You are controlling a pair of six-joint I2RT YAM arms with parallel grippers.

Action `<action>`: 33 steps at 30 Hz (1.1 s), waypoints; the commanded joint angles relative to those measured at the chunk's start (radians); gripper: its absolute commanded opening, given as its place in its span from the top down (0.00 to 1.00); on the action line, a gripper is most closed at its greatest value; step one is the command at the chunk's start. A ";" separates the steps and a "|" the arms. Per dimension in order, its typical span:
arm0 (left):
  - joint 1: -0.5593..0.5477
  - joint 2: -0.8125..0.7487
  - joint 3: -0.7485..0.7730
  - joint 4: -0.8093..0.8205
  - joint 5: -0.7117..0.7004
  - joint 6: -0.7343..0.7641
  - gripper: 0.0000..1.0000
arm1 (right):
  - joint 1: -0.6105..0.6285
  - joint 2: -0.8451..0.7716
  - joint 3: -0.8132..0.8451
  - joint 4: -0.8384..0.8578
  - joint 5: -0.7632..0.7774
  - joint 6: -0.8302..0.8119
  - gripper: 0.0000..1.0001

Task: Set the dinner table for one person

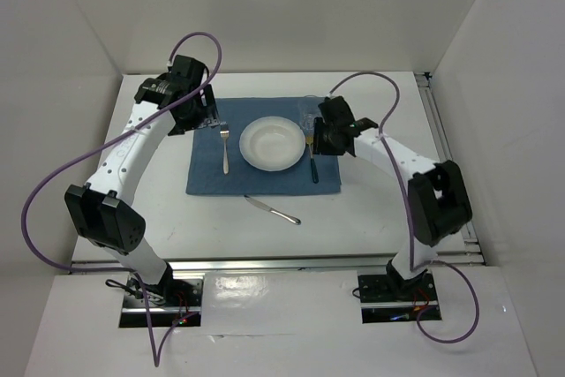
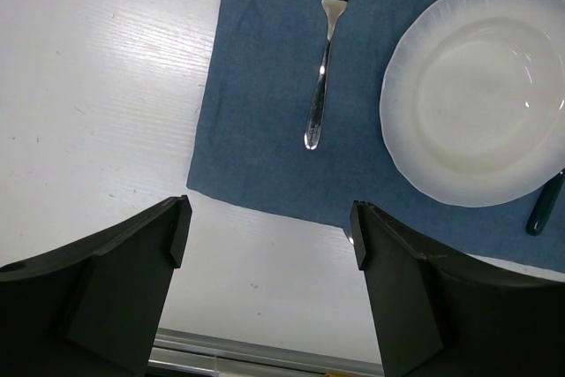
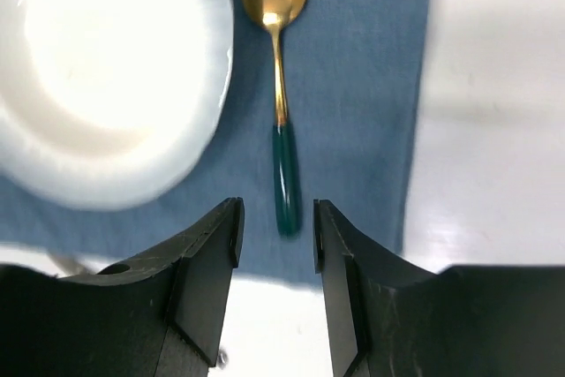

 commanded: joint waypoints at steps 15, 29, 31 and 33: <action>0.005 -0.077 -0.062 0.035 0.021 -0.013 0.10 | 0.467 -0.064 -0.217 0.084 -0.006 -0.277 0.33; 0.005 -0.086 -0.091 0.046 0.011 -0.013 0.10 | 0.503 0.104 -0.185 0.128 -0.076 -0.348 0.51; 0.005 -0.077 -0.091 0.046 0.002 -0.013 0.10 | 0.503 0.114 -0.185 0.139 -0.076 -0.348 0.53; 0.005 -0.077 -0.091 0.046 0.002 -0.013 0.10 | 0.513 0.134 -0.185 0.151 -0.076 -0.348 0.53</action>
